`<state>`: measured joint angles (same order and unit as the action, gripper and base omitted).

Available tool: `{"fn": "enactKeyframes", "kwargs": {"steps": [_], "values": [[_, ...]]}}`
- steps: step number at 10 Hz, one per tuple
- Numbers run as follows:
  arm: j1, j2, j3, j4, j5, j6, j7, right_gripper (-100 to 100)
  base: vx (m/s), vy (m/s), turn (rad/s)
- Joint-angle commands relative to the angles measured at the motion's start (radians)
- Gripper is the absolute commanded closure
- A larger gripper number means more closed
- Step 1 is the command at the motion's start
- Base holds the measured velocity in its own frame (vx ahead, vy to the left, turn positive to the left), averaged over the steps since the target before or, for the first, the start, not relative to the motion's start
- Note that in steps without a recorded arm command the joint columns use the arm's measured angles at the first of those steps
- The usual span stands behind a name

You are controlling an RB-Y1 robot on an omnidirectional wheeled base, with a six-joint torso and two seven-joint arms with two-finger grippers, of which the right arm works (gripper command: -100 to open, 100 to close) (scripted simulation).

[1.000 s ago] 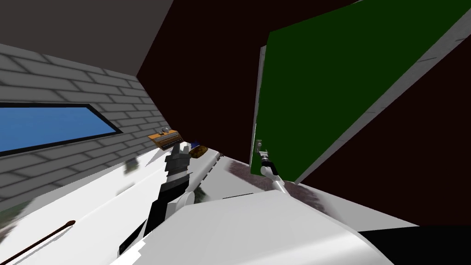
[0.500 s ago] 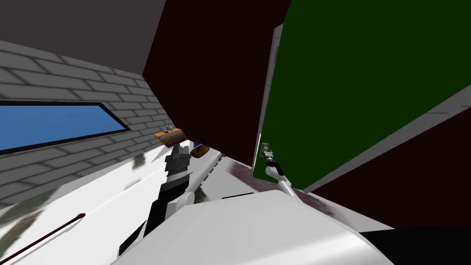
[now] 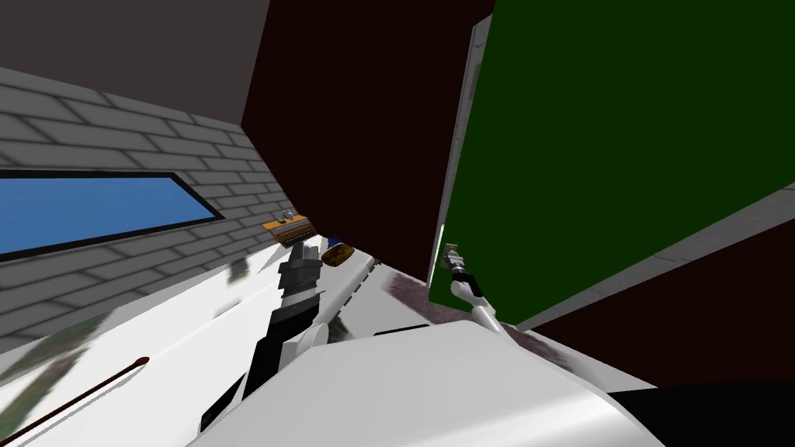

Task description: Pull the door open

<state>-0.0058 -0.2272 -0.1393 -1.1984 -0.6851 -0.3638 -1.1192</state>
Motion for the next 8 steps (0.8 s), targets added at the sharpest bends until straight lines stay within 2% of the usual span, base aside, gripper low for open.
{"fn": "enactKeyframes", "kwargs": {"steps": [1,3,4,6,8], "values": [[0.0,0.003,0.002,0.0,0.0,0.001,-0.001,100,-0.016,0.003,0.004],[0.0,0.003,0.002,0.0,0.0,0.001,-0.001,100,-0.004,0.001,-0.001],[0.006,-0.013,0.017,-0.001,-0.001,0.001,-0.019,100,-0.123,-0.045,0.131],[0.011,-0.029,0.034,-0.005,-0.002,0.001,-0.04,100,-0.249,-0.064,0.162],[0.02,-0.058,0.063,-0.011,-0.003,-0.001,-0.077,100,-0.292,-0.049,0.179]]}}
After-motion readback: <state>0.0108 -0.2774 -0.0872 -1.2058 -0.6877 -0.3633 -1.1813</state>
